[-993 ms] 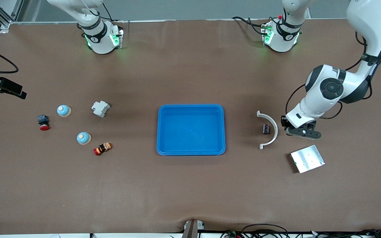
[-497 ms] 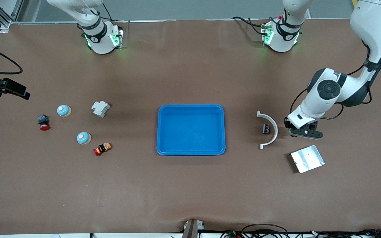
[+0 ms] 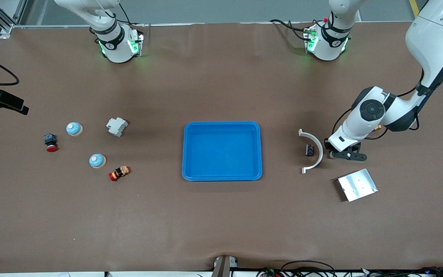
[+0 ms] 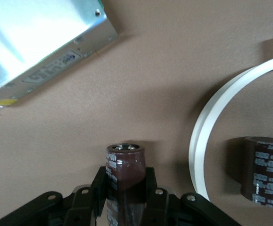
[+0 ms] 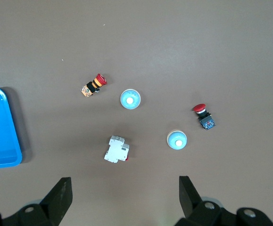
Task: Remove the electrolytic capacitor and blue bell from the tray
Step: 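Lower the capacitor beside the bracket and open the left gripper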
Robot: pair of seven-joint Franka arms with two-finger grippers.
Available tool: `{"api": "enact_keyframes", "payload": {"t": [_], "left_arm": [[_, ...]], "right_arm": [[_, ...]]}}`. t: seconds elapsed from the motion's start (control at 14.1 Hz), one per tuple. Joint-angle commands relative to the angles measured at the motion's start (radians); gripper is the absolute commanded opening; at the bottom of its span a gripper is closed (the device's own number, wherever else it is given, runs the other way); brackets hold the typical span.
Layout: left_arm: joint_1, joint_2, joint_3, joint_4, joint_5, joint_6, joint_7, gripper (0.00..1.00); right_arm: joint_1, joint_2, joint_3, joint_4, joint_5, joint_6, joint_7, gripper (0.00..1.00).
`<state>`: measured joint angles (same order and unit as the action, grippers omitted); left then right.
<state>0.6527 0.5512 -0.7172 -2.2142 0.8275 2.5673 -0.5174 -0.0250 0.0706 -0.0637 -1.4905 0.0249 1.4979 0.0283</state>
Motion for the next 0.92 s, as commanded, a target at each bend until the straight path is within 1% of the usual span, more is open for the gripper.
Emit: {"api": "enact_keyframes", "payload": {"t": [0.0,0.14,0.21,0.28,0.35,0.64,0.85], "left_arm": [[0.018,0.016,-0.008,0.005,0.030,0.016,-0.021,0.00],[0.018,0.019,-0.008,0.005,0.030,0.016,-0.023,0.00],[0.018,0.019,-0.008,0.005,0.030,0.017,-0.023,0.03],[0.018,0.027,-0.007,0.007,0.032,0.017,-0.023,0.87],[0.018,0.029,-0.007,0.011,0.045,0.019,-0.024,1.00],[0.018,0.018,-0.008,0.013,0.048,0.019,-0.067,1.00],[0.018,-0.020,-0.013,0.014,0.048,0.016,-0.116,1.00]], "right_arm": [[0.017,-0.002,-0.004,0.013,0.000,-0.018,-0.002,1.00],[0.019,-0.002,-0.005,0.013,0.004,-0.018,-0.002,1.00],[0.022,-0.002,-0.004,0.013,0.006,-0.018,-0.002,1.00],[0.022,-0.002,-0.002,0.013,0.006,-0.019,-0.004,1.00],[0.023,-0.002,-0.001,0.013,0.003,-0.018,-0.004,1.00],[0.023,-0.002,-0.004,0.019,-0.002,-0.021,-0.005,1.00],[0.025,-0.002,-0.004,0.019,-0.003,-0.019,-0.005,1.00]]}}
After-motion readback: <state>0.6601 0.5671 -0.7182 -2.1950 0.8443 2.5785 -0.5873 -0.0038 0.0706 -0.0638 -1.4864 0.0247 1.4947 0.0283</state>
